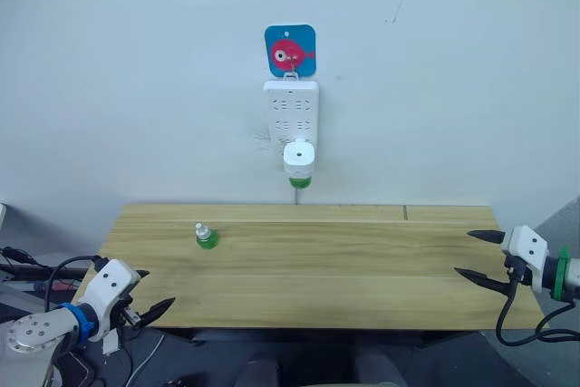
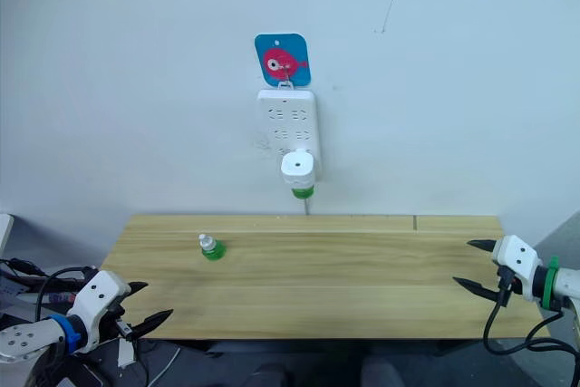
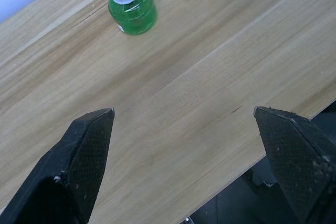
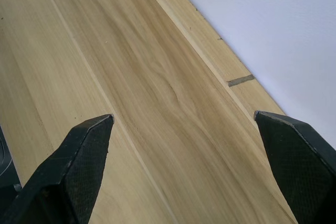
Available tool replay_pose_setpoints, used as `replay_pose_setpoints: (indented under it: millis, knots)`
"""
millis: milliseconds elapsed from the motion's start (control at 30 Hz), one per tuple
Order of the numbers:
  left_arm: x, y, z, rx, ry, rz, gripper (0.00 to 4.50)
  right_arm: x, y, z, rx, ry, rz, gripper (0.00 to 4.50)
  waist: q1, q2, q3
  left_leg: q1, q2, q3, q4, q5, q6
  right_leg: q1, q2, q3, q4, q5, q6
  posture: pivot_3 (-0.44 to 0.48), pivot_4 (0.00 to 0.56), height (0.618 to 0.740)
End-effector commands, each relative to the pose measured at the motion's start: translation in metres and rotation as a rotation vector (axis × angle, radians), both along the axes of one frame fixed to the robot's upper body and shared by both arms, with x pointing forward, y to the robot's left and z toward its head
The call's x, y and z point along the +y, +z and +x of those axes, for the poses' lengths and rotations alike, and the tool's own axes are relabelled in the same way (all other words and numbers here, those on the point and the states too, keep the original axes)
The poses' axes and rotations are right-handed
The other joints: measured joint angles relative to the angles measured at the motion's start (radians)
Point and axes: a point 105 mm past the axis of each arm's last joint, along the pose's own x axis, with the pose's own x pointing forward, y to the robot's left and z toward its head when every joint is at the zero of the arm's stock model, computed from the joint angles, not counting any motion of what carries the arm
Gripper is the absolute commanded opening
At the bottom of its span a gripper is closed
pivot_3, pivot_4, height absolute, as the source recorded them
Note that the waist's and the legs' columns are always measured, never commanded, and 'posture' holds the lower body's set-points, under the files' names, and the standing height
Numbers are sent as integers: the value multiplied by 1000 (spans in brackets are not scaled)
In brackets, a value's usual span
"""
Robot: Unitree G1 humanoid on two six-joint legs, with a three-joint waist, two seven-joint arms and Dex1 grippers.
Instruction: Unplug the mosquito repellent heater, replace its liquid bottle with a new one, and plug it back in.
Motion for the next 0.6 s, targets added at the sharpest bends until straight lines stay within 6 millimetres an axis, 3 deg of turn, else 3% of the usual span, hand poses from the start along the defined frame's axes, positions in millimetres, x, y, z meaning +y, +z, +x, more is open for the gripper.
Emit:
replay_pose_setpoints:
  millis: [33,600]
  knots:
    - [3,6,1,-15,-15,7,4500,0,11,3,-43,14,-14,4486,0,0,0,0,0,0,0,0,0,0,0,0,0,0,0,63,81,734]
    - [-4,10,0,-43,-63,-41,4500,8,16,4,-53,21,-11,4486,0,0,0,0,0,0,0,0,0,0,0,0,0,0,0,61,82,734]
